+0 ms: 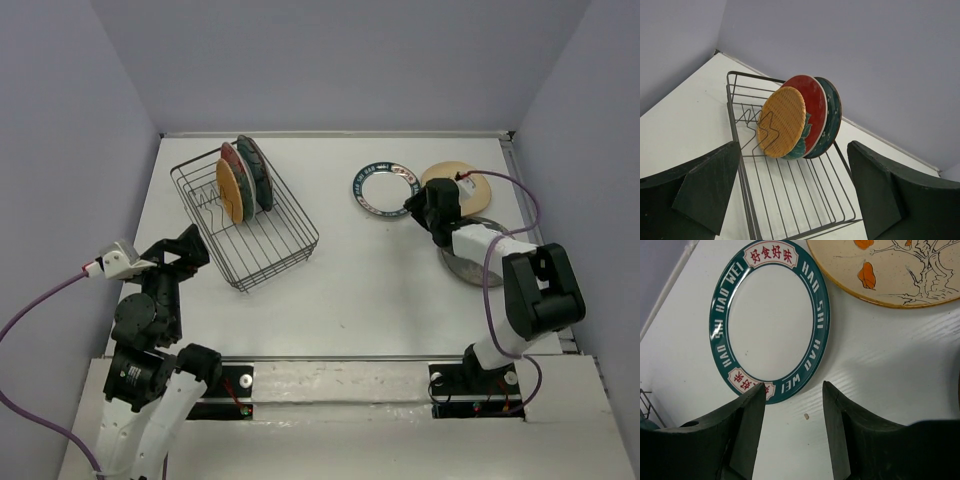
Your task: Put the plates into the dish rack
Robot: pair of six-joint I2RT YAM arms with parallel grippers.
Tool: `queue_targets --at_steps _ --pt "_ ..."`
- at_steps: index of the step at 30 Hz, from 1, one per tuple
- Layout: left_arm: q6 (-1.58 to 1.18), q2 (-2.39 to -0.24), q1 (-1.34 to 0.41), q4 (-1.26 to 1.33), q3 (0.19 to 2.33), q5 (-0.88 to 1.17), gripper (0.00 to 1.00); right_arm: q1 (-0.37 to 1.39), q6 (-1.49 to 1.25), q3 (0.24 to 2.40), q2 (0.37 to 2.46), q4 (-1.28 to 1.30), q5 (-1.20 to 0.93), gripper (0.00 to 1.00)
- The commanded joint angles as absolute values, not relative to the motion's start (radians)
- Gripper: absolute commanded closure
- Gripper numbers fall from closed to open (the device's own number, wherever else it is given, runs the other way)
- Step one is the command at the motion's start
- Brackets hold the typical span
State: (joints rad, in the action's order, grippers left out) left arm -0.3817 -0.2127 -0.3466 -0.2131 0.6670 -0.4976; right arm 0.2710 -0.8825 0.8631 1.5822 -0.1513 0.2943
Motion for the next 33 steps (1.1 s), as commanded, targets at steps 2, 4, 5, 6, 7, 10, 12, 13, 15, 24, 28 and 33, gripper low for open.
queue_targets --at_steps 2,4,5,6,7,10,12,13,15,24,28,33 --pt "-0.364 -0.212 -0.353 -0.164 0.66 -0.491 0.01 0.227 -0.956 0.909 1.687 -0.278 0.233 0.45" --pt "-0.361 -0.218 -0.356 -0.164 0.66 -0.491 0.01 0.197 -0.977 0.942 1.75 -0.276 0.212 0.45" --pt "-0.36 -0.221 -0.357 -0.164 0.661 -0.491 0.01 0.196 -0.977 0.942 1.77 -0.278 0.193 0.45" --pt "-0.36 -0.222 -0.357 -0.163 0.661 -0.491 0.01 0.183 -0.995 0.956 1.79 -0.279 0.183 0.45" --pt "-0.36 -0.222 -0.356 -0.163 0.661 -0.492 0.01 0.183 -1.002 0.957 1.816 -0.29 0.172 0.45" --pt "-0.36 -0.224 -0.357 -0.16 0.661 -0.494 0.01 0.183 -1.005 0.979 1.867 -0.301 0.164 0.45" --pt "-0.359 -0.225 -0.357 -0.158 0.661 -0.491 0.01 0.183 -1.002 1.015 1.899 -0.302 0.144 0.47" --pt "-0.359 -0.224 -0.357 -0.158 0.661 -0.492 0.01 0.183 -1.003 1.026 1.916 -0.304 0.135 0.48" --pt "-0.357 -0.229 -0.357 -0.158 0.661 -0.495 0.01 0.183 -1.019 1.057 1.962 -0.308 0.115 0.55" --pt "-0.357 -0.227 -0.357 -0.163 0.661 -0.503 0.01 0.193 -1.016 1.009 1.925 -0.431 0.096 0.93" --pt "-0.357 -0.225 -0.354 -0.161 0.661 -0.5 0.01 0.25 -0.884 1.005 1.735 -0.384 0.253 0.93" --pt "-0.36 -0.229 -0.347 -0.163 0.661 -0.491 0.01 0.423 -0.614 1.148 1.504 -0.249 0.501 0.93"
